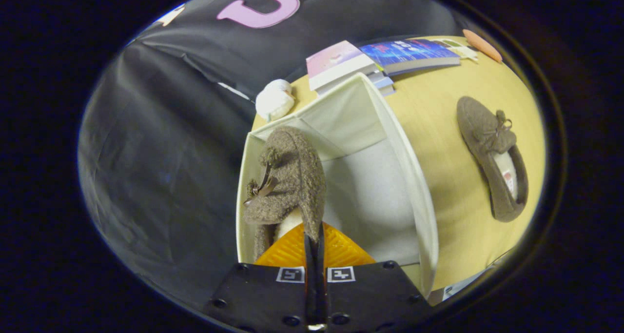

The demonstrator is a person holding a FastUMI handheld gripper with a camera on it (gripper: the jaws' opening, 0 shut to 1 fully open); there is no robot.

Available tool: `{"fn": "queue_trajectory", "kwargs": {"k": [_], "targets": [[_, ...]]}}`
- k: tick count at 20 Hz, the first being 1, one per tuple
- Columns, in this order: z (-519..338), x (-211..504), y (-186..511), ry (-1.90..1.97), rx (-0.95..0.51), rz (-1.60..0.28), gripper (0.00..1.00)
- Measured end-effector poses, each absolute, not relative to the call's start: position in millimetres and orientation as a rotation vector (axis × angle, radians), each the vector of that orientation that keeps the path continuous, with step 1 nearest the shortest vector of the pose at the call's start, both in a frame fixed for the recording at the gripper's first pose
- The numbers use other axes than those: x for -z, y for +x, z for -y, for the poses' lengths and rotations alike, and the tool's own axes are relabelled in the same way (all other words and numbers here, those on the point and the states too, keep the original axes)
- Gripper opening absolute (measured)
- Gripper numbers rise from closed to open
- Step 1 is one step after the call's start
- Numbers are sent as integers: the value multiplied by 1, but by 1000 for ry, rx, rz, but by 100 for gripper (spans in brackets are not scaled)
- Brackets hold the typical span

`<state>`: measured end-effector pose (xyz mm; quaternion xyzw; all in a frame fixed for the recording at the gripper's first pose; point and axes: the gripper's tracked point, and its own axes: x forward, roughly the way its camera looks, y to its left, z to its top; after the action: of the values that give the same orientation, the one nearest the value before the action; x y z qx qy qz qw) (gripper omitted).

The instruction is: Open the storage box then place both shoes into the box .Put the left shoe in first, then the right shoe, with the right side of both shoes facing outward in a uniform manner.

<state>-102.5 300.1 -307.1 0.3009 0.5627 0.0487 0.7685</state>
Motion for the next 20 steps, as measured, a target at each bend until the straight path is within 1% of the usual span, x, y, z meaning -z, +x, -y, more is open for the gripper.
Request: {"fn": "queue_trajectory", "kwargs": {"k": [4, 11, 16, 20], "targets": [[-303, 330, -107, 628, -58, -1277, 3], [-295, 351, -109, 513, 71, -1332, 3], [-310, 351, -107, 498, 83, -1349, 3], [-320, 365, -109, 456, 98, -1375, 3]]}}
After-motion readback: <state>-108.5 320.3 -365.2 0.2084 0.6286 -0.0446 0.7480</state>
